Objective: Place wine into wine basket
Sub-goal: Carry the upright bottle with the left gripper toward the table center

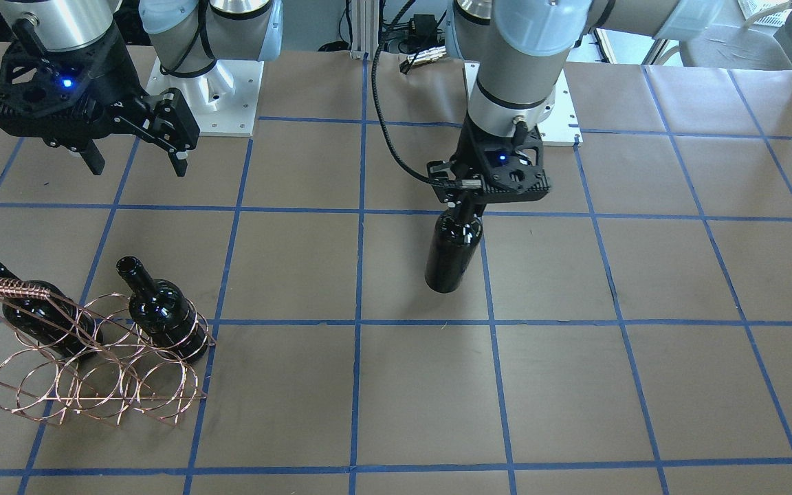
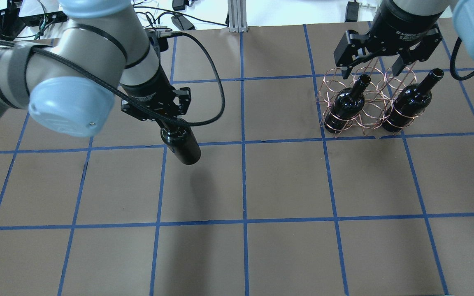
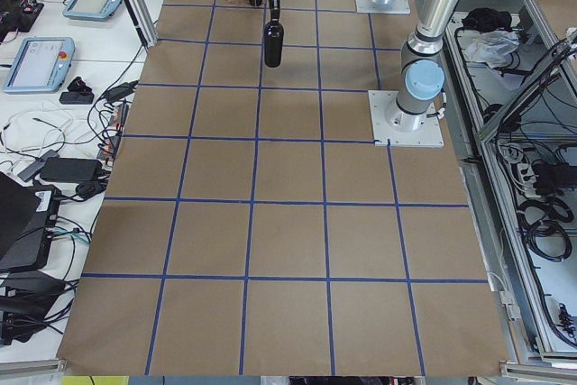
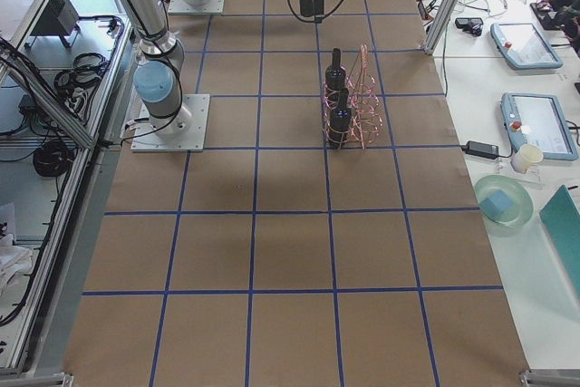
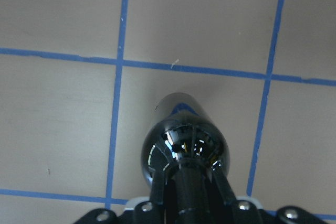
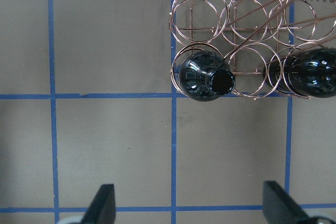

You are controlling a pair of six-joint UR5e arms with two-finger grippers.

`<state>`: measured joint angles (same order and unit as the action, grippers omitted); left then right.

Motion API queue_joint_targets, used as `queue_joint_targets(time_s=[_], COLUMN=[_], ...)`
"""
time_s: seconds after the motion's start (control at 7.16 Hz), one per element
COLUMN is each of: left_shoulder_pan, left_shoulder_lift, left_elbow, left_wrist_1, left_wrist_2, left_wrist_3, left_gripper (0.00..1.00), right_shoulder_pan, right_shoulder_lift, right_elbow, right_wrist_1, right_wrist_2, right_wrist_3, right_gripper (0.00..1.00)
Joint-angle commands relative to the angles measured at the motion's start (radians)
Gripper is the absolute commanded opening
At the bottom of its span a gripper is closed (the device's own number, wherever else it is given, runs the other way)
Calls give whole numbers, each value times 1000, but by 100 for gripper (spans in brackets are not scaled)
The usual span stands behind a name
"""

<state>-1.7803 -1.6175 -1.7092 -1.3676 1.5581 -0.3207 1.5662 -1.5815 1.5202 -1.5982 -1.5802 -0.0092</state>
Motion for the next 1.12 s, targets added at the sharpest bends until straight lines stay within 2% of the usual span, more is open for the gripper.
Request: queue_joint_targets(time_s=[0.0,0.42,0.98], left_shoulder_pan=[-92,-169,-189], left_shoulder_lift=[33,48,18], left_elbow=[-55,-81,-95], left_wrist_1=[12,16,79], left_wrist_2=[-7,-9,-27], left_wrist_3=[-72,-73,-74], left_gripper=[0,0,0], right_shoulder_pan=[0,0,0], right_shoulder_lift=[0,0,0], right_elbow=[0,0,0], right_wrist_1=[0,0,1], right_wrist_2=[0,0,0], right_wrist_3=[0,0,-1], right_gripper=[100,100,100])
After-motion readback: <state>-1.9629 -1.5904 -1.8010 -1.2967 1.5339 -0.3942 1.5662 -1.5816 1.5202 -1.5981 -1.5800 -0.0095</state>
